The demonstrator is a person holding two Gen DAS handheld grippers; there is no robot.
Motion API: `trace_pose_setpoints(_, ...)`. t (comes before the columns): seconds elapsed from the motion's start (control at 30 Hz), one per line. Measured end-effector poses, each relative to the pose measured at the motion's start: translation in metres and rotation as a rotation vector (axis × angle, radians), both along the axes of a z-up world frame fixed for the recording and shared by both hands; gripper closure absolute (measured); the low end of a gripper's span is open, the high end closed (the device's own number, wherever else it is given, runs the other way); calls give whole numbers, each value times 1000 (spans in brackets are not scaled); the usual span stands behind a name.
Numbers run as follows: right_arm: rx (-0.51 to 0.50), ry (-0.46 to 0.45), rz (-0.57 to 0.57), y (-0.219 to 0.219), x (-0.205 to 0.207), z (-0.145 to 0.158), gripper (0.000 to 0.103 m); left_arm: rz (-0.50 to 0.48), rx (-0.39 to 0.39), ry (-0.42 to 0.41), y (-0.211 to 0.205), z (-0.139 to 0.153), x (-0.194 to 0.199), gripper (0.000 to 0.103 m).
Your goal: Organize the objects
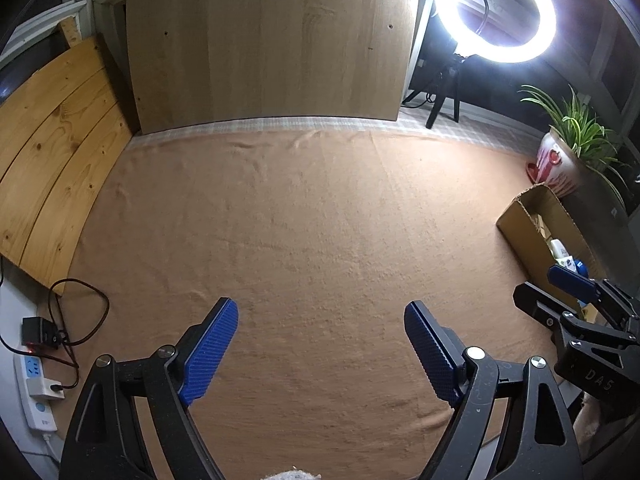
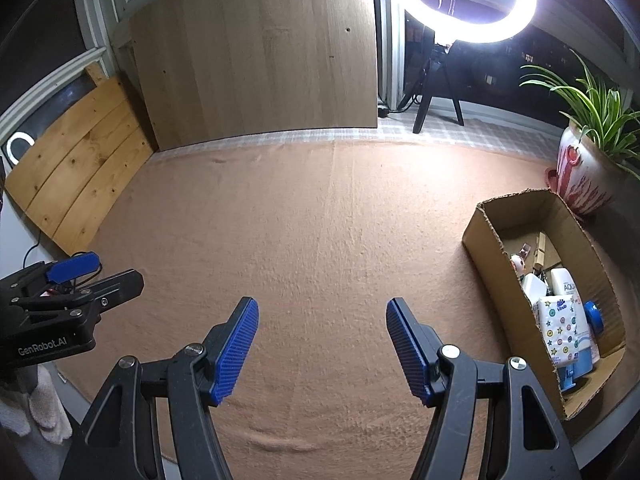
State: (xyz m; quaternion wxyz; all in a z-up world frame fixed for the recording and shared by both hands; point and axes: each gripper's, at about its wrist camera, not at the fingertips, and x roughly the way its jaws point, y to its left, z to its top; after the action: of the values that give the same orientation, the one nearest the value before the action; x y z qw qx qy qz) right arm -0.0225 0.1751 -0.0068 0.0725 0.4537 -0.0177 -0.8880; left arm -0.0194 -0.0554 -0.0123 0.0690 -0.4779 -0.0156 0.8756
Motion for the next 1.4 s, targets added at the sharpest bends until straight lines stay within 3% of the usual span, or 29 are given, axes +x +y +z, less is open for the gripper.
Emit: trace_pose_setpoints(1.4,6,-24,-30,6,-16,-10,40,12,2,-49,4,-24,-21,14)
